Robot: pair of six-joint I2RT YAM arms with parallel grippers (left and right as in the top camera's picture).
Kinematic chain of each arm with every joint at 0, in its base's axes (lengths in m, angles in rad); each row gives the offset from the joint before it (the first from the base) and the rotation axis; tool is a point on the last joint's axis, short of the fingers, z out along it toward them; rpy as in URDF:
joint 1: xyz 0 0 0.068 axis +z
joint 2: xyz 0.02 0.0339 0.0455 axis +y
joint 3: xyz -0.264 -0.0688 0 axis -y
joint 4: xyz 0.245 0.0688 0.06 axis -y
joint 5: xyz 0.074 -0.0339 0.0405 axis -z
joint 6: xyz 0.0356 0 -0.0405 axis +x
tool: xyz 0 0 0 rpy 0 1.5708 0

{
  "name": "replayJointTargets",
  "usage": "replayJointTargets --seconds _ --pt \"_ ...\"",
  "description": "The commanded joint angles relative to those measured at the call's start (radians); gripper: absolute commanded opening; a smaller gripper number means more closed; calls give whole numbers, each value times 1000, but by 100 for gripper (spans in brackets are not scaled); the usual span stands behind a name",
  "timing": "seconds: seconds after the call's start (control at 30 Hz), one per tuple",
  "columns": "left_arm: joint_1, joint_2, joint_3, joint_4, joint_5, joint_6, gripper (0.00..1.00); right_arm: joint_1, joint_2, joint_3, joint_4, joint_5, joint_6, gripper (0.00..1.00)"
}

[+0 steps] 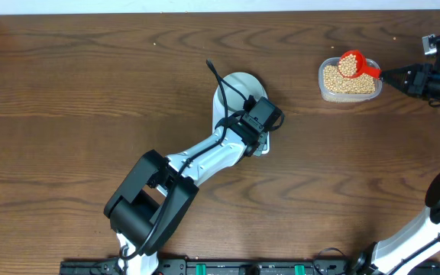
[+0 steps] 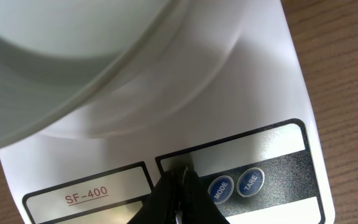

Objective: Scoop item into bowl and weigh 50g on scale

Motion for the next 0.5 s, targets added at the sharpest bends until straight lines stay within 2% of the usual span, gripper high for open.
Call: replayJointTargets --seconds 0.0,0.27,0.47 --pt "8 76 -32 -33 5 17 7 -3 -6 3 0 -36 -21 1" --pt "8 58 -32 -42 24 17 7 -3 -6 3 0 -37 -21 1" --pt "9 -31 -32 -69 19 18 7 -3 -6 3 -1 -37 -21 1"
